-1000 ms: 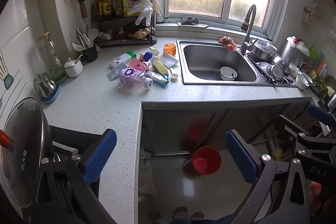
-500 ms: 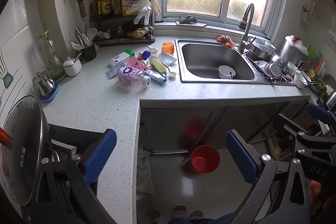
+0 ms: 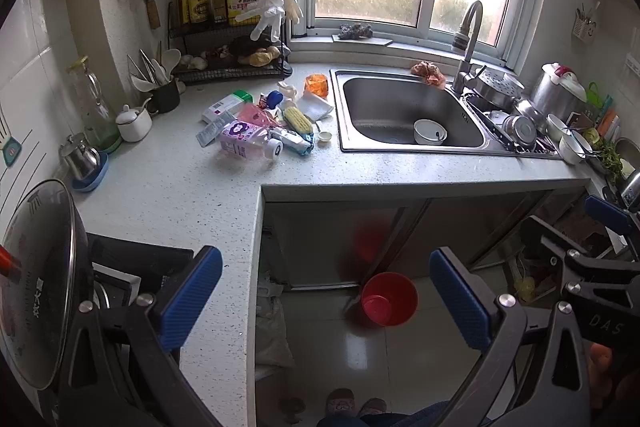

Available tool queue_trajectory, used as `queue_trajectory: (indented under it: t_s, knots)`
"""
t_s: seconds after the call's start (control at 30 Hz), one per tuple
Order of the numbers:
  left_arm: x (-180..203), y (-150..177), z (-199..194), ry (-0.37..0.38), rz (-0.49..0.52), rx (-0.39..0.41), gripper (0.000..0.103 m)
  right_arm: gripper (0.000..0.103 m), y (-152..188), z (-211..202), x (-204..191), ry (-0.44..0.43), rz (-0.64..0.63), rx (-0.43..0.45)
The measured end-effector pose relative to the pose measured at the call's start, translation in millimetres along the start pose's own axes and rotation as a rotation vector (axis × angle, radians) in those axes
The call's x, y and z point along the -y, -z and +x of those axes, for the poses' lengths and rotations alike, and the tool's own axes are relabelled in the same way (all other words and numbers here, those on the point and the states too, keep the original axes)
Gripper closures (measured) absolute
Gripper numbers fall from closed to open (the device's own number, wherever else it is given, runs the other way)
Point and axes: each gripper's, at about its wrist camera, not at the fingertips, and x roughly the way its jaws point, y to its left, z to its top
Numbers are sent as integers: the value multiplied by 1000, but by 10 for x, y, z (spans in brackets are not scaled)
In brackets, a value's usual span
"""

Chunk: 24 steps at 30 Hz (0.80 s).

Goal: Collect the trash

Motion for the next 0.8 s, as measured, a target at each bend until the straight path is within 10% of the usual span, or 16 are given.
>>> queue_trajectory:
  t_s: [0.8]
  knots:
    - [-519,-608,758,-93,-138,-6,0,0,-731,898,-362,-105,-164,15]
